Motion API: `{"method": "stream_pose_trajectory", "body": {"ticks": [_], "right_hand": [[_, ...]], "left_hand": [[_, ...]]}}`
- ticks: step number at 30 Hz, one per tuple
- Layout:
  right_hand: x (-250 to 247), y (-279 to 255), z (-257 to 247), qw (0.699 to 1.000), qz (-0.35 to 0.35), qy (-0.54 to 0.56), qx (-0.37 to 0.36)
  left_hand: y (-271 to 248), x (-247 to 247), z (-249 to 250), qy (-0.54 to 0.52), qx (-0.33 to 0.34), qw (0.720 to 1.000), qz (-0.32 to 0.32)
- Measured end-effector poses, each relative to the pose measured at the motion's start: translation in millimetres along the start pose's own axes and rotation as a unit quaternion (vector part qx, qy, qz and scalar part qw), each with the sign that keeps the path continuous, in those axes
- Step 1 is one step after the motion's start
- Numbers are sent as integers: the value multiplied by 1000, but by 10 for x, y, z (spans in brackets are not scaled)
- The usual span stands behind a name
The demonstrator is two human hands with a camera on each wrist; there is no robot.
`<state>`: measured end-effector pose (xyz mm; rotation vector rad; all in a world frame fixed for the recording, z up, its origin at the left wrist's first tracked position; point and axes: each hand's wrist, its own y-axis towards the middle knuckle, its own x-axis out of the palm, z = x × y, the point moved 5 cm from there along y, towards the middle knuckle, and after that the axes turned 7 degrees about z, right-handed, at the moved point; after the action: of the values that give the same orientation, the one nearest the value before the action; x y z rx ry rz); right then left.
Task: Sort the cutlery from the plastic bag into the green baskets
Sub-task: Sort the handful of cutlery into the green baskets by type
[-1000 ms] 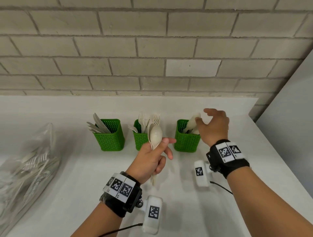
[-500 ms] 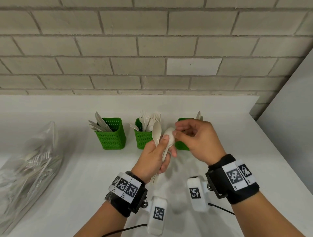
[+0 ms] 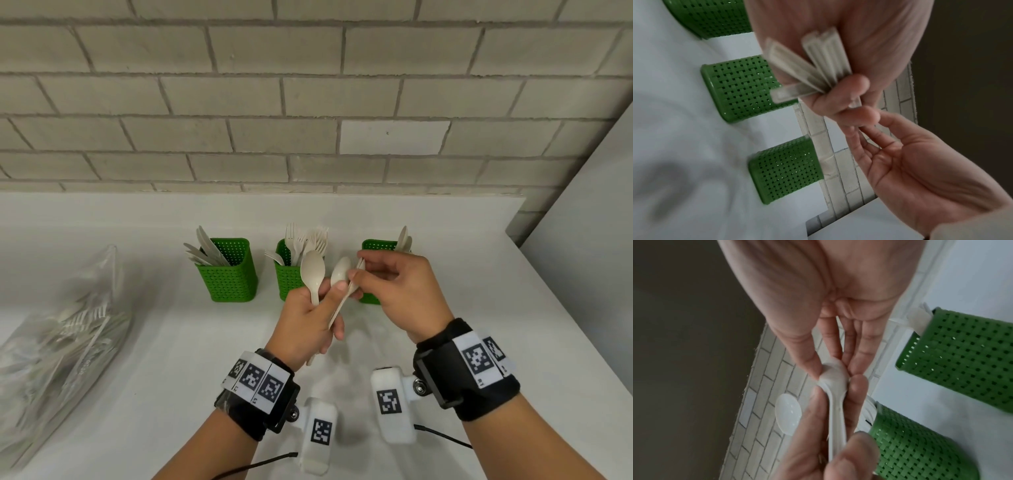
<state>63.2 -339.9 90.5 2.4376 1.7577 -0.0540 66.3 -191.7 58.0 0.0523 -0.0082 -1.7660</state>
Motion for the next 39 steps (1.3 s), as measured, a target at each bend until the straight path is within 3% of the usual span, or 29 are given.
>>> {"method": "stream_pose_trajectory", "body": {"ticks": [4,11,16,18,20,24,27,29,31,34,36,38,39], "right_hand": [[4,-1,27,999,-5,43,14],[86,-38,47,996,2,92,12],[87,-22,91,993,-63,96,28],[43,-1,21,995,-70,70,17],[-94,75,-109,998,-30,56,-3],[-578,335,-444,989,116,60,-75],[-788,531,-443,977,184,-6,-106],[-784,643,-279,973,188,-83,-101],[-710,724,-48,957,152,-229,-93],[-548,701,154,902,83,-416,-76],[-457,632,31,886,108,-439,-101],[-310,509,-167,913,105,-372,-134],[-202,441,-240,936,63,-322,-128]], "left_hand": [[20,-48,20,10,4,1000,13],[20,7,11,52,2,998,-22],[-6,81,19,16,9,997,-72],[20,89,11,-9,-4,998,-64],[78,41,-41,-22,-20,999,-33],[217,-183,-188,11,-15,998,64],[253,-230,-193,6,-11,995,95],[267,-190,-178,-4,-23,995,93],[273,-138,-164,-20,-36,996,76],[249,-59,-162,-11,-42,998,43],[232,-37,-157,5,-38,999,34],[224,-2,-151,29,-27,999,24],[214,15,-141,46,-17,999,19]]}}
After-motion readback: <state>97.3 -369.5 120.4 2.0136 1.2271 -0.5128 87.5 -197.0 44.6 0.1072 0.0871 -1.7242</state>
